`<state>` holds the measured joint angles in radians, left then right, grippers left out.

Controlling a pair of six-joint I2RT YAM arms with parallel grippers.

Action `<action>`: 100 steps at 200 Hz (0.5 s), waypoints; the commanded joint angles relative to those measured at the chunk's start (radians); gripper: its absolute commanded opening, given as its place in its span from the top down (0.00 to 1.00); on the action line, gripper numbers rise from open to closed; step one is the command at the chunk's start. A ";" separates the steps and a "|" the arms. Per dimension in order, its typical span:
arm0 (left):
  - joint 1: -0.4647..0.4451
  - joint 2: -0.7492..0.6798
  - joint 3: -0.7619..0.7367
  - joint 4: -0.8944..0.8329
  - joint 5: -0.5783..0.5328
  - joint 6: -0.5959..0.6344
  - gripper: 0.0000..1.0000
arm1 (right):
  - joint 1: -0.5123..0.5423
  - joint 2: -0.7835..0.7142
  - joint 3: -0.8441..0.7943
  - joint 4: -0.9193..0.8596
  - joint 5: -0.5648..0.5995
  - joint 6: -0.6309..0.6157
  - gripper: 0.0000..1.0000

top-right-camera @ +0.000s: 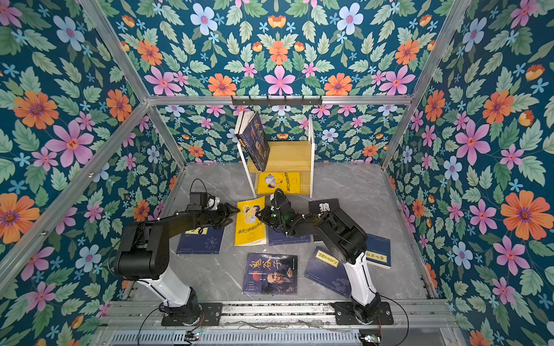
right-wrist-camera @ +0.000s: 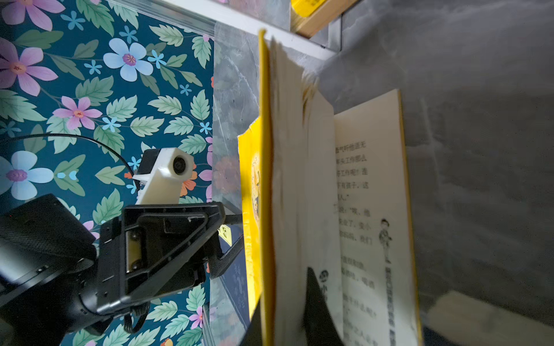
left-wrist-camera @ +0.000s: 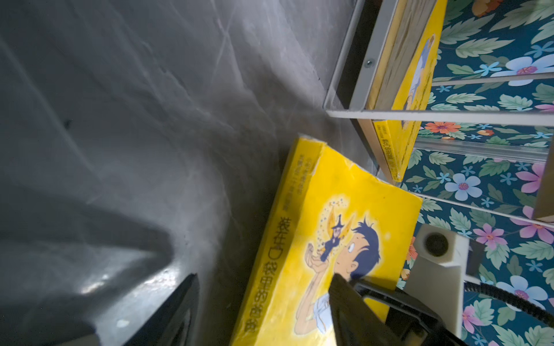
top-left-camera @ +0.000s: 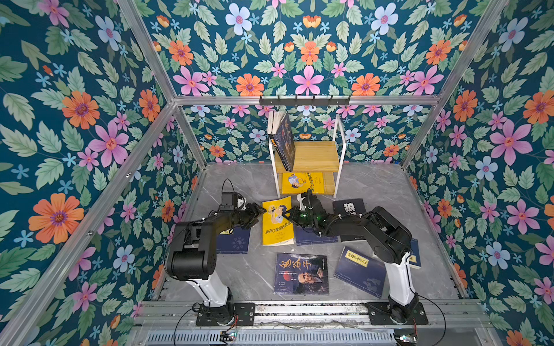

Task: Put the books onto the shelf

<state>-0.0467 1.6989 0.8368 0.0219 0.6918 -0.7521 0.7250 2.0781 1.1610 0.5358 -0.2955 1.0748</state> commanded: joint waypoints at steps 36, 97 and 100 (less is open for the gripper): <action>-0.033 0.023 0.008 0.071 0.084 -0.026 0.39 | 0.005 0.017 0.020 0.125 -0.048 0.050 0.97; -0.047 0.010 0.006 0.092 0.103 -0.049 0.74 | 0.006 0.011 0.007 0.119 -0.045 0.044 0.92; -0.047 0.003 0.004 0.092 0.103 -0.048 0.77 | 0.006 0.008 0.004 0.118 -0.042 0.044 0.90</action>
<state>-0.0879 1.7367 0.8394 0.0780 0.7395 -0.7845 0.7254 2.0972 1.1728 0.5789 -0.3145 1.0973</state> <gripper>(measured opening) 0.338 0.128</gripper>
